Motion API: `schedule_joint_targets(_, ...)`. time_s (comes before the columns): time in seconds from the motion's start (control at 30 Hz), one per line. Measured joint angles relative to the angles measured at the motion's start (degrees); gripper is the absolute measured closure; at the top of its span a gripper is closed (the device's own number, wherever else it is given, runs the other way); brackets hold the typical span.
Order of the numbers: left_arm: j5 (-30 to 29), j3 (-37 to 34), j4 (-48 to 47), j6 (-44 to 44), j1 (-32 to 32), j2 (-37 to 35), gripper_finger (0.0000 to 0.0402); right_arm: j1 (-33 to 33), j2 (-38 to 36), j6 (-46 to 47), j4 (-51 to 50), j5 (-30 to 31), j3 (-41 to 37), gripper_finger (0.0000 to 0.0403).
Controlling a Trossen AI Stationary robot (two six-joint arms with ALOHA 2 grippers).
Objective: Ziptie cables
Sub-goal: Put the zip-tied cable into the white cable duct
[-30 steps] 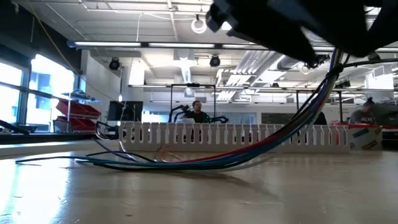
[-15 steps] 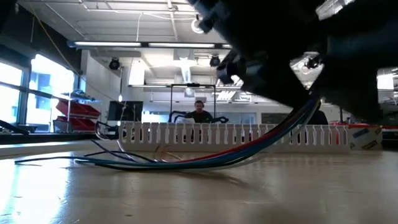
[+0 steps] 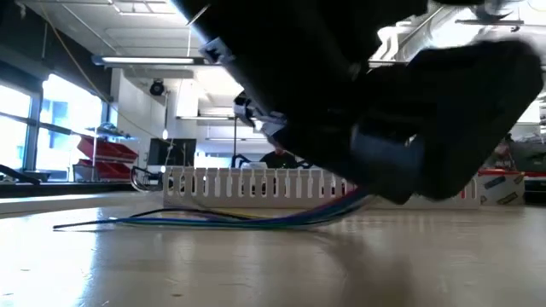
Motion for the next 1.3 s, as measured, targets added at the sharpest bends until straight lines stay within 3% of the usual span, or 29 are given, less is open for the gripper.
schedule_joint_targets(0.27,-1.1,0.0,-3.0,-0.6,0.0,0.0,0.0381,6.1,0.0,0.0,-2.0,5.7,6.4,0.0402)
schedule_joint_targets(0.37,-0.3,0.0,-4.3,-0.6,0.1,0.0,0.0394,6.7,0.0,1.7,-2.1,4.7,6.7,0.0402)
schedule_joint_targets(0.5,1.8,0.0,-5.7,0.2,0.2,-0.1,0.0387,4.8,0.0,4.6,-1.2,-2.0,3.1,0.0403)
schedule_joint_targets(0.67,4.9,0.0,-7.7,0.3,0.2,-0.1,0.0396,0.7,0.0,9.4,3.3,-12.0,-7.5,0.0383)
schedule_joint_targets(0.83,6.6,0.0,-10.9,0.3,-0.2,-0.6,0.04,-5.2,0.0,7.6,12.6,-25.1,-20.0,0.0307)
schedule_joint_targets(1.03,9.3,0.0,-14.5,0.3,-1.4,-1.8,0.0401,-15.1,0.0,-4.1,22.2,-38.5,-33.6,0.023)
schedule_joint_targets(1.2,9.6,0.0,-15.0,1.8,-2.5,-2.2,0.0401,-25.0,0.8,-10.9,29.1,-46.4,-37.4,0.0233)
schedule_joint_targets(1.3,9.6,0.0,-15.0,1.9,-2.5,-2.1,0.0401,-28.9,0.9,-12.0,29.2,-47.5,-37.2,0.0245)
